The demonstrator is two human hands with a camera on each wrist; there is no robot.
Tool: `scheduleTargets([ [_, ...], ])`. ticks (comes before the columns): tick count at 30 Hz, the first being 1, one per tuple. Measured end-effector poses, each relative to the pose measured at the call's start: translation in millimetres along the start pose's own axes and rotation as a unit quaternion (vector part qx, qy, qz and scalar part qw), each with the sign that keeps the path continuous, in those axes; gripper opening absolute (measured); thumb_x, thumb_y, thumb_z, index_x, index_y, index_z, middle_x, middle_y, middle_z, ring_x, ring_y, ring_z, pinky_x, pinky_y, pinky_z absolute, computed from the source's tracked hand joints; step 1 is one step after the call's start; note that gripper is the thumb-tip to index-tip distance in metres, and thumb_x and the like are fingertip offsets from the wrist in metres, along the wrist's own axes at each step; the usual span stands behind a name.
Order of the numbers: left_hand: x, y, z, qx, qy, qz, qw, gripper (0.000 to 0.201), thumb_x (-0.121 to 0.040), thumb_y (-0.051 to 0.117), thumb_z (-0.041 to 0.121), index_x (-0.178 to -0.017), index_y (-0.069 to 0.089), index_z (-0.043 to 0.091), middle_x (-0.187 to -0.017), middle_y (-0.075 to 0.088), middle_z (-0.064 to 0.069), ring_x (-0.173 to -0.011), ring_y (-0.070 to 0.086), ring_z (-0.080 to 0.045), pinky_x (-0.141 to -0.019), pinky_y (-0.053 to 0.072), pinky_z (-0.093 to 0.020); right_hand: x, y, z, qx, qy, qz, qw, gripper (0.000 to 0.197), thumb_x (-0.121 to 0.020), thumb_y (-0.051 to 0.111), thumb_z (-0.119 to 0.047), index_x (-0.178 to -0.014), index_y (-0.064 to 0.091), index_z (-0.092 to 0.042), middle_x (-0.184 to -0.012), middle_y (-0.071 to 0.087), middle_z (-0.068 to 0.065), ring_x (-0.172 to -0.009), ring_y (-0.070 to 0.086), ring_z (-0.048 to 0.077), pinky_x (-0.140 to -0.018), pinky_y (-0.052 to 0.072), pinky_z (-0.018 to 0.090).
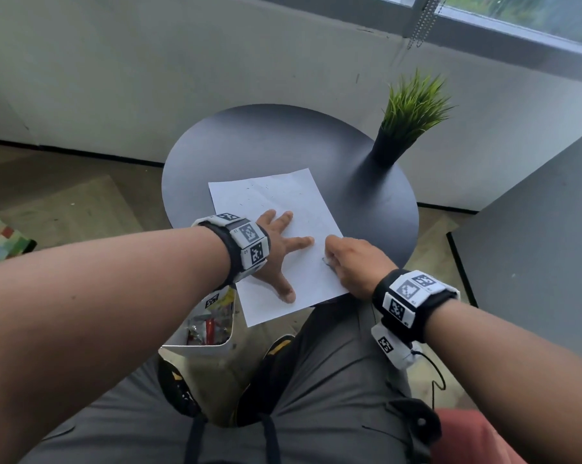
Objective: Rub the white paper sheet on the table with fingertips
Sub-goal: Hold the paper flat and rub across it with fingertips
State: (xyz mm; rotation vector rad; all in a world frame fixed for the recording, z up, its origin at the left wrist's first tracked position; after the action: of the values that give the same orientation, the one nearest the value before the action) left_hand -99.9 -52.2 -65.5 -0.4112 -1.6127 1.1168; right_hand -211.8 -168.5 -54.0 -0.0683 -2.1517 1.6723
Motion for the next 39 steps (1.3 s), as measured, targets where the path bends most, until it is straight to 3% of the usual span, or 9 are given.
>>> scheduleTargets([
  [3, -1, 5, 3, 0.004, -0.009, 0.022, 1.000, 0.123, -0.054, 0.062, 0.091, -0.149, -0.009, 0.057, -0.164, -0.022, -0.003, -0.150, -0.016, -0.035, -0.111, 0.014, -0.070, 1, 1, -6, 0.015, -0.012, 0.002, 1.000, 0.011, -0.095, 0.043, -0.024, -0.091, 0.042, -0.014, -0.091, 0.054, 0.006, -0.085, 0.050, 0.029, -0.070, 0.044, 0.037],
  [8, 0, 4, 6, -0.001, -0.011, 0.016, 1.000, 0.125, -0.058, 0.068, 0.085, -0.150, -0.011, 0.054, -0.163, -0.023, -0.007, -0.149, -0.017, -0.040, -0.111, 0.015, -0.069, 21, 12, -36, 0.068, -0.131, -0.075, 0.986, 0.002, -0.094, 0.042, -0.021, -0.093, 0.040, -0.020, -0.086, 0.045, -0.001, -0.078, 0.040, 0.021, -0.066, 0.034, 0.034],
  [13, 0, 4, 5, -0.002, -0.007, 0.017, 1.000, 0.124, -0.059, 0.069, 0.084, -0.150, -0.011, 0.055, -0.163, -0.023, -0.007, -0.149, -0.017, -0.039, -0.111, 0.016, -0.069, -3, -11, 1, 0.001, 0.005, 0.020, 1.000, 0.007, -0.092, 0.047, -0.025, -0.091, 0.046, -0.018, -0.084, 0.053, 0.003, -0.082, 0.052, 0.031, -0.067, 0.044, 0.034],
  [18, 4, 2, 3, -0.020, 0.001, 0.007, 1.000, 0.124, -0.061, 0.069, 0.082, -0.150, -0.012, 0.054, -0.163, -0.024, -0.006, -0.149, -0.018, -0.038, -0.111, 0.017, -0.069, 22, 15, -45, 0.007, -0.114, -0.068, 0.991, 0.006, -0.090, 0.047, -0.017, -0.086, 0.043, -0.019, -0.078, 0.049, -0.004, -0.077, 0.047, 0.025, -0.064, 0.038, 0.034],
  [23, 3, 1, 4, -0.016, -0.004, -0.005, 1.000, 0.126, -0.060, 0.071, 0.081, -0.149, -0.015, 0.056, -0.162, -0.025, -0.006, -0.149, -0.019, -0.039, -0.111, 0.016, -0.070, -1, -11, 1, -0.003, -0.010, 0.011, 1.000, 0.008, -0.094, 0.047, -0.026, -0.093, 0.049, -0.019, -0.086, 0.056, 0.004, -0.086, 0.057, 0.032, -0.069, 0.046, 0.034],
  [28, 1, -1, 4, -0.034, -0.006, -0.016, 0.999, 0.128, -0.059, 0.071, 0.082, -0.149, -0.017, 0.054, -0.162, -0.028, -0.007, -0.148, -0.019, -0.041, -0.111, 0.016, -0.071, 19, 12, -49, -0.012, -0.129, -0.079, 0.988, 0.004, -0.091, 0.048, -0.018, -0.091, 0.051, -0.015, -0.089, 0.058, 0.005, -0.081, 0.048, 0.025, -0.065, 0.037, 0.033],
  [33, 1, 0, 3, -0.027, -0.003, -0.009, 1.000, 0.128, -0.059, 0.072, 0.080, -0.149, -0.015, 0.055, -0.163, -0.024, -0.006, -0.149, -0.018, -0.039, -0.112, 0.018, -0.068, -11, -8, -6, -0.021, -0.013, 0.031, 0.999, 0.005, -0.093, 0.048, -0.029, -0.094, 0.050, -0.024, -0.089, 0.061, 0.006, -0.086, 0.058, 0.032, -0.069, 0.049, 0.035],
  [37, 0, 0, 3, -0.037, -0.009, -0.017, 0.999, 0.129, -0.058, 0.071, 0.082, -0.148, -0.018, 0.055, -0.162, -0.028, -0.006, -0.148, -0.019, -0.041, -0.112, 0.016, -0.070, 14, 17, -52, -0.024, -0.127, -0.071, 0.989, 0.010, -0.087, 0.053, -0.013, -0.092, 0.051, -0.021, -0.090, 0.060, 0.002, -0.084, 0.054, 0.024, -0.069, 0.046, 0.035],
  [39, -1, 0, 3, -0.037, -0.007, -0.017, 0.999, 0.130, -0.058, 0.071, 0.082, -0.148, -0.018, 0.055, -0.162, -0.028, -0.007, -0.148, -0.019, -0.042, -0.112, 0.016, -0.070, 15, 16, -52, -0.011, -0.144, -0.090, 0.985, 0.011, -0.087, 0.054, -0.013, -0.093, 0.053, -0.021, -0.092, 0.062, 0.001, -0.085, 0.053, 0.023, -0.069, 0.044, 0.033],
])
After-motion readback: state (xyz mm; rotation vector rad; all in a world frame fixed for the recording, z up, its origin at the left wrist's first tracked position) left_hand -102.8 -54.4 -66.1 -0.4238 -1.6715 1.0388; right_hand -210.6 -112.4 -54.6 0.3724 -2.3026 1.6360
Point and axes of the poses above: each hand's wrist, its own x-axis away from the middle knuckle, its own y-axis out of the palm, z = x × y, the point moved 5 cm from there along -x, towards the middle knuckle
